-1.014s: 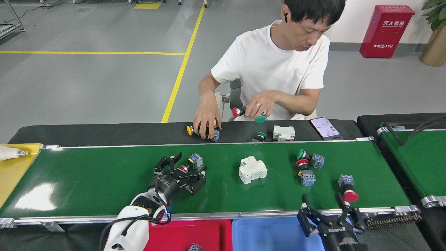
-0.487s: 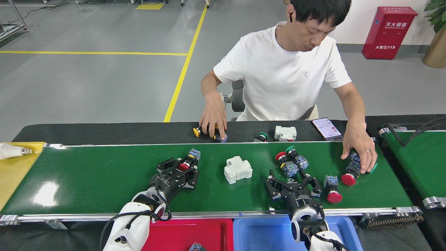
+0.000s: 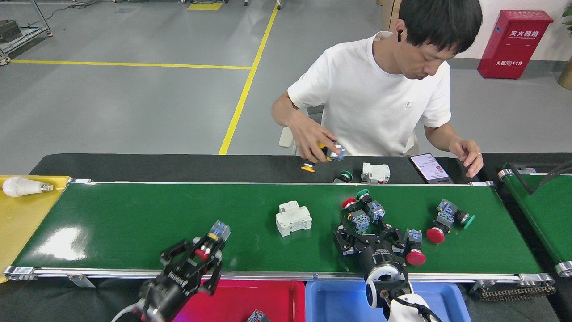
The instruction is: Pick switch part from conveyor to tray
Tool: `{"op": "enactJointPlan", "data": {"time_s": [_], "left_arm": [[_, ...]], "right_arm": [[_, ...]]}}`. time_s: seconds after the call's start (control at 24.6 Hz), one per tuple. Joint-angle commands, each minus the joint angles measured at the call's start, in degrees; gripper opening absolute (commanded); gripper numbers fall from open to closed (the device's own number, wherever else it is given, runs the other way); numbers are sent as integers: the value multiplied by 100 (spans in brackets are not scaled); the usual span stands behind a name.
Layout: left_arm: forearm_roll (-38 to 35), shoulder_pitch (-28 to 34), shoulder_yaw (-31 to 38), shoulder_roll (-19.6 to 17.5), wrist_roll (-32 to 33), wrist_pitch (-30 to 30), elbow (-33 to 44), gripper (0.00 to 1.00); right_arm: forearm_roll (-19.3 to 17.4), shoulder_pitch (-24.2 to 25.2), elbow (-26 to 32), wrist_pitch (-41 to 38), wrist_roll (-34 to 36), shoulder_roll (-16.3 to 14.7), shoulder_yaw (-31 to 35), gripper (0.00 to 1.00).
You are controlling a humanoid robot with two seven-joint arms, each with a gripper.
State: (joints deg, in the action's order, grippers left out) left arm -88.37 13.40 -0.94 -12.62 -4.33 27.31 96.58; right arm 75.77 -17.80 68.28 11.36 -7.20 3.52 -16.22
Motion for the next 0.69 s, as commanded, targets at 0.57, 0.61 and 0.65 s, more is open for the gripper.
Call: {"op": "enactJointPlan", "data": {"time_s": [0.57,0.61,0.65], "left_arm": [[-66,277,1043,1051,-130,152,248,100],[57,303,1360,1165,64,161,230,100],[188,312,1658,1270,292,161,221,100]], "right_arm": [[-44,-681,-764,-90,140,228,-312,65],[-62,-716,-772,-107,219,202,-409,57],[-71,-734,-790,-212,263,193,-435,51]]}}
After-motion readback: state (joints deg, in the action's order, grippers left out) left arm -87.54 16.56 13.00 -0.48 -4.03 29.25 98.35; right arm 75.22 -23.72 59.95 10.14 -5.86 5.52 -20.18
